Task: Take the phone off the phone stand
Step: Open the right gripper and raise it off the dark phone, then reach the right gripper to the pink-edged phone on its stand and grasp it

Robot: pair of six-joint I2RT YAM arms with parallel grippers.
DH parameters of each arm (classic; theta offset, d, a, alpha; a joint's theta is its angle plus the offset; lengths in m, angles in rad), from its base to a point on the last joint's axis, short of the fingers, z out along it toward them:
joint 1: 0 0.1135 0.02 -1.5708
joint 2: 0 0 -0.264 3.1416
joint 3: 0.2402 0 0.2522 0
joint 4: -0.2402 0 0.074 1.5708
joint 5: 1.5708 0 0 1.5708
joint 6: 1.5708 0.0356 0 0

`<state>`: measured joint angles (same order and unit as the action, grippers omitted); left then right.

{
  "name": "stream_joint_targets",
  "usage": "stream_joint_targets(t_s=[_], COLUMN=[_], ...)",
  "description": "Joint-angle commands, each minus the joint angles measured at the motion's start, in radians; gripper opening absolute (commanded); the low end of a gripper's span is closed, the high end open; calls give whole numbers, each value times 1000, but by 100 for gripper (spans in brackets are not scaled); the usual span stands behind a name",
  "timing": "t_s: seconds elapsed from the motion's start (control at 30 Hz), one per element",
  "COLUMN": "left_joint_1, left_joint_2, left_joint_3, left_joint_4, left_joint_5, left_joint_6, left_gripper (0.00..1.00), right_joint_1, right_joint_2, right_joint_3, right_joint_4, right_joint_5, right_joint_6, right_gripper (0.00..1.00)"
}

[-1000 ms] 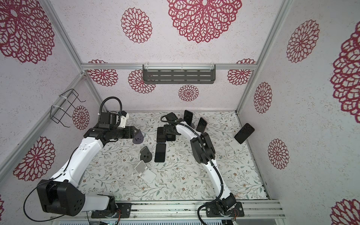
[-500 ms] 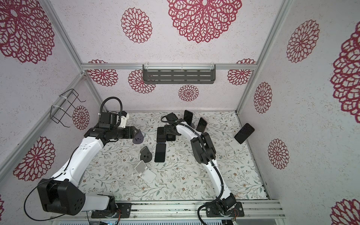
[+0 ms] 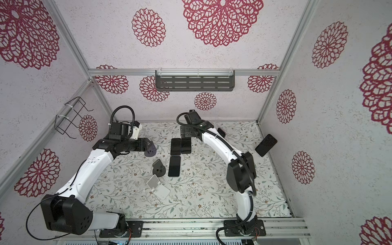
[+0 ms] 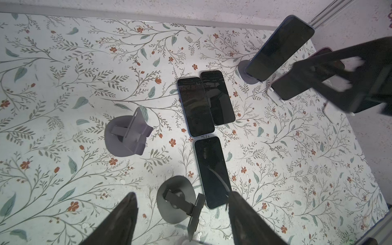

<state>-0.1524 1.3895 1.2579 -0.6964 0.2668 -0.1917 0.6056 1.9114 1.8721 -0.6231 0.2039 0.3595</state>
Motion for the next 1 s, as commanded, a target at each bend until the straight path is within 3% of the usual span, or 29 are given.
stream_joint_targets(t_s=[0.0,0.23,0.43,0.67,0.8,0.97], left_joint_1=[-18,-42,-52,-58,-59,-65], left_joint_2=[-23,-36,-43,-35,-23,-20], left_joint_3=[12,11,6,4,12,12], left_joint_4=[15,15,19,18,2,-2], left_joint_5=[-9,16,11,-9,-18,-18], left_joint_6=[20,49,64,73,73,77], left_gripper=[72,72,73,73,74,74], right_joint_1=[-38,-217,-324,-457,-490,-502], right_joint_2=[-125,-275,-290,-199,-127,-34], right_joint_3=[-75,-187,-240,-189,-136,-65], right_joint_4=[-53,-153,-131,-130,-143,-157], right_joint_5=[45,-113,-197,-352,-438,-425], right_joint_6=[-72,-298,-505,-571,-598,-615], right_gripper=[94,88,80,73,79,83])
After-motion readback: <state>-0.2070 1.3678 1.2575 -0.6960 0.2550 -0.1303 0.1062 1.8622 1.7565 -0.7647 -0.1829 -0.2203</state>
